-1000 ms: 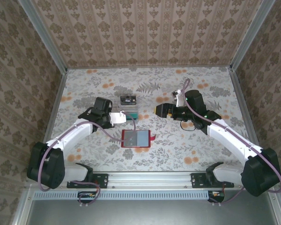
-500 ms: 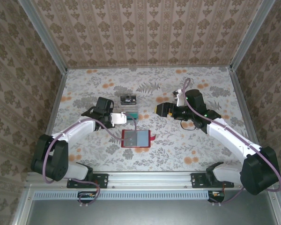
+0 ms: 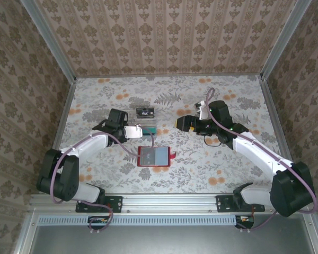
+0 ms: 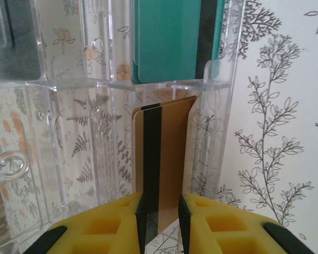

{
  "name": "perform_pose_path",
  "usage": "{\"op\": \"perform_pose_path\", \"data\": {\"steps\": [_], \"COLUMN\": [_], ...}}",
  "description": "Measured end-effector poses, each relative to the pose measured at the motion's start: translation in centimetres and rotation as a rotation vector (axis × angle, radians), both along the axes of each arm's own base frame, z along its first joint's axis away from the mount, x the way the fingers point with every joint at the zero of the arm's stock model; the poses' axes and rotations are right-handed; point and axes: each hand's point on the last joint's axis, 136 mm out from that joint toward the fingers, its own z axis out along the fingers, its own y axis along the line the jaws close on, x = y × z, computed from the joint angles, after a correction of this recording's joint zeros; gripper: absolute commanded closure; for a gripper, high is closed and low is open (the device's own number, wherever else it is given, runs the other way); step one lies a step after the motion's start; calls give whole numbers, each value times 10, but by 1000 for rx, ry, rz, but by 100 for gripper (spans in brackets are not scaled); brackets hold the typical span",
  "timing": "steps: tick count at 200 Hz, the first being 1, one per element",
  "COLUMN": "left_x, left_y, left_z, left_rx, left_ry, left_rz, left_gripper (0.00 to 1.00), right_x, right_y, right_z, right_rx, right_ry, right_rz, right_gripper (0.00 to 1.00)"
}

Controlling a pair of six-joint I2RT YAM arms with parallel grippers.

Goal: Take the credit cards out of the card holder

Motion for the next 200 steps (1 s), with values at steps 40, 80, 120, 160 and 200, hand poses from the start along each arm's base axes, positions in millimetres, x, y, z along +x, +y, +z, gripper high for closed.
{"op": "perform_pose_path", "data": {"steps": [40, 80, 120, 160, 200], "left_x": [10, 15, 15, 21, 26], "left_y": [1, 6, 6, 9, 8], "left_z": [3, 3, 4, 10, 13], "left_rx": [3, 3, -13, -19, -18], "left_ry": [-31, -38, -33, -48, -58], "left_rz": [28, 57, 77, 104, 118], "left_gripper": [71, 67, 57, 56, 56], "right_x": [1, 1, 1, 0, 1], "right_y": [-1, -1, 0, 2, 2], "right_z": [1, 1, 2, 4, 7], "right_rx": [5, 9, 16, 30, 42], "right_ry": [0, 1, 7, 11, 0], "right_rz": [-2, -4, -2, 2, 2], "right_gripper": [0, 0, 0, 0, 0]}}
